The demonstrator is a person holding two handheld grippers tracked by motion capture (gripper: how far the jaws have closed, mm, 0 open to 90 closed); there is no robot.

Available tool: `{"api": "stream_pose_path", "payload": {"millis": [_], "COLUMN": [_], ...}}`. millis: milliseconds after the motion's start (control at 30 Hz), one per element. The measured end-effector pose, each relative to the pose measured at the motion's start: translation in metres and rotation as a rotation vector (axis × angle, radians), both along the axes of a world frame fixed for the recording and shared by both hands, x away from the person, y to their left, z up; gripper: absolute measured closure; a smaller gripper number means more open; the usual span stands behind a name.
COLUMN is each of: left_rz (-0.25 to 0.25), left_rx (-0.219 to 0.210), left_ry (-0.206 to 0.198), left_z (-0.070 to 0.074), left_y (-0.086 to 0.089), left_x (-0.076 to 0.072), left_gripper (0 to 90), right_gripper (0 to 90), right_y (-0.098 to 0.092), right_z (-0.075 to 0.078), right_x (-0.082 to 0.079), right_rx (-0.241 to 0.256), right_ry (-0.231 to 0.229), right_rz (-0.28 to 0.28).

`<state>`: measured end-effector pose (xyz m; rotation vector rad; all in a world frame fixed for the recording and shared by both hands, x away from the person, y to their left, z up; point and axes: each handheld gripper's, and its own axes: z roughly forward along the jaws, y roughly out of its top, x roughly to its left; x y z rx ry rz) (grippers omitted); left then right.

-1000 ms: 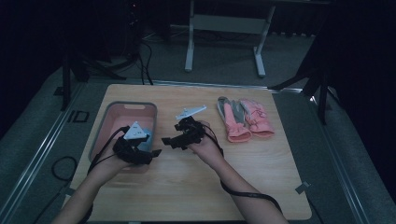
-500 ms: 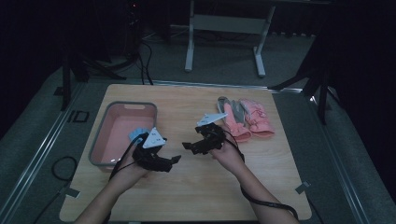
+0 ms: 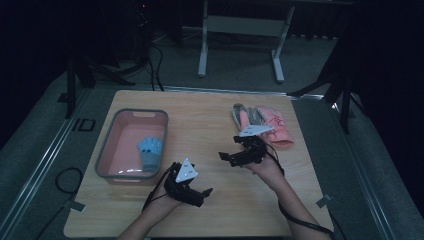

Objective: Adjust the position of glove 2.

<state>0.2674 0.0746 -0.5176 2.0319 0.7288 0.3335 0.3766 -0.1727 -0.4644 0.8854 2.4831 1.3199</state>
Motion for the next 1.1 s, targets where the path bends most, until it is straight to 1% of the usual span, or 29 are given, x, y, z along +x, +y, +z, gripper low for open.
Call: {"api": "stream_pose_path", "payload": {"millis": [33, 67, 100, 133, 167, 200, 233, 267, 300, 333, 433, 467, 500, 533, 567, 600, 700, 733, 800, 833, 867, 967, 1000, 1067, 1100], "left_rz": [-0.009, -0.009, -0.01, -0.008, -0.001, 0.003, 0.004, 0.004, 0.007, 0.011, 0.016, 0.017, 0.013, 0.008, 0.007, 0.005, -0.001, -0.004, 0.002, 0.001, 0.001, 0.007, 0.011, 0.018, 0.018], "left_rx": [-0.018, -0.018, -0.036, -0.045, -0.057, -0.069, -0.077, -0.077, -0.086, -0.08, -0.077, -0.076, -0.075, -0.073, -0.071, -0.074, -0.082, -0.086, -0.077, -0.076, -0.077, -0.088, -0.092, -0.101, -0.101], "left_ry": [-0.001, -0.001, -0.035, -0.038, -0.039, -0.039, -0.029, -0.029, -0.029, -0.033, -0.059, -0.072, -0.068, -0.059, -0.052, -0.045, -0.031, -0.024, -0.018, -0.016, -0.013, -0.011, -0.012, -0.01, -0.01], "left_z": [-0.003, -0.003, -0.01, -0.013, -0.015, -0.018, -0.021, -0.021, -0.025, -0.026, -0.03, -0.032, -0.032, -0.033, -0.033, -0.033, -0.034, -0.034, -0.035, -0.035, -0.035, -0.034, -0.034, -0.033, -0.033], "left_y": [-0.001, -0.001, -0.004, -0.005, -0.005, -0.005, -0.004, -0.004, -0.003, -0.003, -0.002, -0.002, -0.003, -0.004, -0.005, -0.005, -0.006, -0.006, -0.007, -0.006, -0.006, -0.004, -0.003, -0.002, -0.002], "left_x": [-0.001, -0.001, -0.004, -0.005, -0.006, -0.007, -0.007, -0.007, -0.007, -0.007, -0.01, -0.012, -0.012, -0.013, -0.014, -0.014, -0.015, -0.016, -0.016, -0.016, -0.016, -0.015, -0.015, -0.015, -0.015], "left_gripper": [1.8, 1.8, 1.8, 1.9, 1.9, 1.9, 1.9, 1.9, 1.9, 1.9, 1.9, 1.9, 1.9, 1.9, 1.9, 1.8, 1.9, 1.9, 1.9, 1.9, 1.8, 1.9, 1.9, 1.9, 1.9], "right_gripper": [23.6, 23.6, 28.9, 42.0, 46.0, 49.9, 52.9, 52.9, 55.7, 58.1, 58.9, 59.0, 58.8, 58.8, 58.7, 58.9, 59.2, 59.3, 57.9, 57.2, 56.3, 55.5, 56.3, 57.8, 57.8], "right_y": [-0.009, -0.009, -0.015, -0.032, -0.038, -0.043, -0.049, -0.049, -0.055, -0.063, -0.073, -0.077, -0.077, -0.078, -0.079, -0.079, -0.078, -0.077, -0.075, -0.073, -0.073, -0.072, -0.071, -0.071, -0.071], "right_z": [0.0, 0.0, 0.001, 0.001, 0.0, -0.001, -0.001, -0.001, -0.002, -0.003, -0.006, -0.008, -0.008, -0.009, -0.011, -0.012, -0.017, -0.02, -0.026, -0.031, -0.034, -0.049, -0.056, -0.061, -0.061], "right_x": [0.001, 0.001, 0.003, 0.01, 0.015, 0.019, 0.023, 0.023, 0.028, 0.036, 0.052, 0.064, 0.064, 0.068, 0.076, 0.081, 0.098, 0.103, 0.114, 0.12, 0.123, 0.133, 0.136, 0.138, 0.138], "right_rx": [0.006, 0.006, 0.001, -0.03, -0.04, -0.056, -0.065, -0.065, -0.067, -0.081, -0.09, -0.078, -0.078, -0.07, -0.069, -0.073, -0.071, -0.076, -0.096, -0.129, -0.143, -0.179, -0.193, -0.176, -0.176], "right_ry": [-0.023, -0.023, -0.024, -0.045, -0.037, -0.039, -0.051, -0.051, -0.052, -0.043, -0.04, -0.026, -0.026, -0.024, -0.028, -0.027, -0.004, -0.003, 0.016, 0.014, 0.018, 0.07, 0.099, 0.111, 0.111], "right_rz": [-0.027, -0.027, -0.036, -0.082, -0.098, -0.114, -0.142, -0.142, -0.161, -0.19, -0.231, -0.253, -0.253, -0.26, -0.267, -0.275, -0.307, -0.319, -0.336, -0.354, -0.36, -0.371, -0.366, -0.362, -0.362]}}
